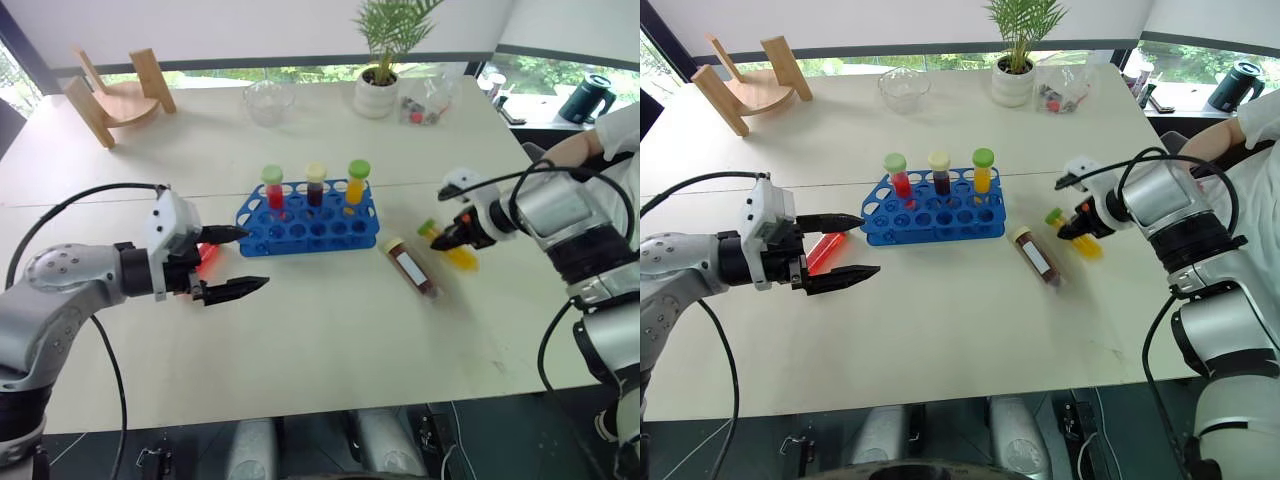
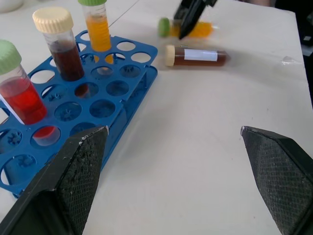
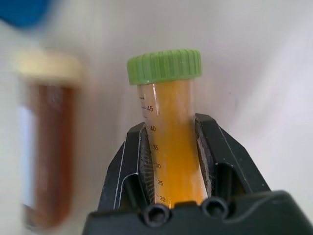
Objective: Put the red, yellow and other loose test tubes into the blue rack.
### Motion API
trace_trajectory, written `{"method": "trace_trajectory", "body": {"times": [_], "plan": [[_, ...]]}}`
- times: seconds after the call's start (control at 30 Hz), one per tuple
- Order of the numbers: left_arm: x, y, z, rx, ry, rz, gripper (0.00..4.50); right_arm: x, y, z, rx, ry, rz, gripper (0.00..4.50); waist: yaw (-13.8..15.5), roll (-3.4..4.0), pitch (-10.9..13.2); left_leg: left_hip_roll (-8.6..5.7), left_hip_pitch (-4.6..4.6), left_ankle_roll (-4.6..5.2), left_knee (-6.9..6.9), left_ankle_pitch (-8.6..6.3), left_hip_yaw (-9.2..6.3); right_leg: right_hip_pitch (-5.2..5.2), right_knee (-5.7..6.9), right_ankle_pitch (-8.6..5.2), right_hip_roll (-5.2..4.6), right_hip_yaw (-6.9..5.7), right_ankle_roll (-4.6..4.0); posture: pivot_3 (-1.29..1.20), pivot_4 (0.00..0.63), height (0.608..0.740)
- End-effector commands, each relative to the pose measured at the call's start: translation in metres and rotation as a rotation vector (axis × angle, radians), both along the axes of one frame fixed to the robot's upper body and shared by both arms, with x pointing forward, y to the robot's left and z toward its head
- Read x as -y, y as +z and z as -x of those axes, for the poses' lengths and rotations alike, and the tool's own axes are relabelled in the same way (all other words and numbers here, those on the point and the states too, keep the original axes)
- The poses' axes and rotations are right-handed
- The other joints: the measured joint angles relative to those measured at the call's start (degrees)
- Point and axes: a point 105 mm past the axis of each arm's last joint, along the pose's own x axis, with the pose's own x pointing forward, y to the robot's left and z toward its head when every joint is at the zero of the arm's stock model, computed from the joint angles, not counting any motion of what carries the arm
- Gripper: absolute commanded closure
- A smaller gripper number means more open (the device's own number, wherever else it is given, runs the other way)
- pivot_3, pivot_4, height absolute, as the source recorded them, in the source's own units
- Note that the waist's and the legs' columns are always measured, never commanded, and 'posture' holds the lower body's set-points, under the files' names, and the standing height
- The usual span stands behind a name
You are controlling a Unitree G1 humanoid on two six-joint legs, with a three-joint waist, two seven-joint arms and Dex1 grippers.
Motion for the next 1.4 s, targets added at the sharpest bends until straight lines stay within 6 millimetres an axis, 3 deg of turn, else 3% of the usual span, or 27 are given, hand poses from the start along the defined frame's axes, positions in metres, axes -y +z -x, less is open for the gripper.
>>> {"method": "trace_trajectory", "body": {"times": [0.03, 0.17, 0.3, 0.37, 0.87, 1.4], "plan": [[-0.003, 0.011, 0.002, 0.041, 0.021, 0.014, 0.00, -0.036, 0.057, 0.009, 0.265, 0.120, -0.257, 3.71, 0.08, -0.03, -0.02, 0.00, 0.00, 0.00, -0.03, 0.00, -0.05, 0.00, 0.01, -0.01, 0.02, -0.02, -0.01, 0.00, 0.150, 0.740], [0.002, 0.012, 0.001, 0.037, 0.028, 0.035, 0.00, -0.068, 0.075, 0.022, 0.520, 0.169, -0.578, 3.71, 0.10, -0.12, -0.07, 0.01, 0.01, -0.01, 0.03, 0.01, -0.18, 0.10, 0.05, -0.01, 0.04, -0.11, -0.01, 0.00, 0.150, 0.740], [0.008, 0.012, -0.002, 0.032, 0.028, 0.055, 0.00, -0.090, 0.060, 0.030, 0.623, 0.147, -0.815, 3.71, 0.17, -0.10, -0.06, -0.02, 0.01, -0.14, 0.13, 0.08, -0.16, 0.13, 0.21, 0.00, -0.03, -0.10, 0.01, 0.00, 0.150, 0.740], [0.011, 0.013, -0.002, 0.029, 0.021, 0.060, 0.00, -0.094, 0.051, 0.028, 0.684, 0.132, -0.855, 3.71, 0.07, -0.10, -0.06, -0.04, 0.03, -0.24, 0.18, 0.14, -0.15, 0.12, 0.30, 0.02, -0.04, -0.09, 0.04, 0.00, 0.150, 0.740], [0.017, 0.015, -0.001, 0.031, 0.002, 0.051, 0.00, -0.098, 0.002, 0.008, 0.747, 0.059, -0.833, 3.71, -0.08, -0.09, -0.06, -0.02, 0.44, -0.38, 0.05, 0.22, -0.12, 0.27, 0.51, 0.01, 0.03, -0.03, 0.02, 0.00, 0.150, 0.740], [0.017, 0.017, -0.003, 0.038, 0.012, 0.051, 0.00, -0.102, -0.019, 0.005, 0.750, 0.053, -0.778, 3.71, -0.14, -0.10, -0.06, -0.02, 0.57, -0.39, 0.04, 0.23, -0.10, 0.37, 0.53, 0.01, 0.03, -0.01, 0.02, 0.00, 0.150, 0.740]]}}
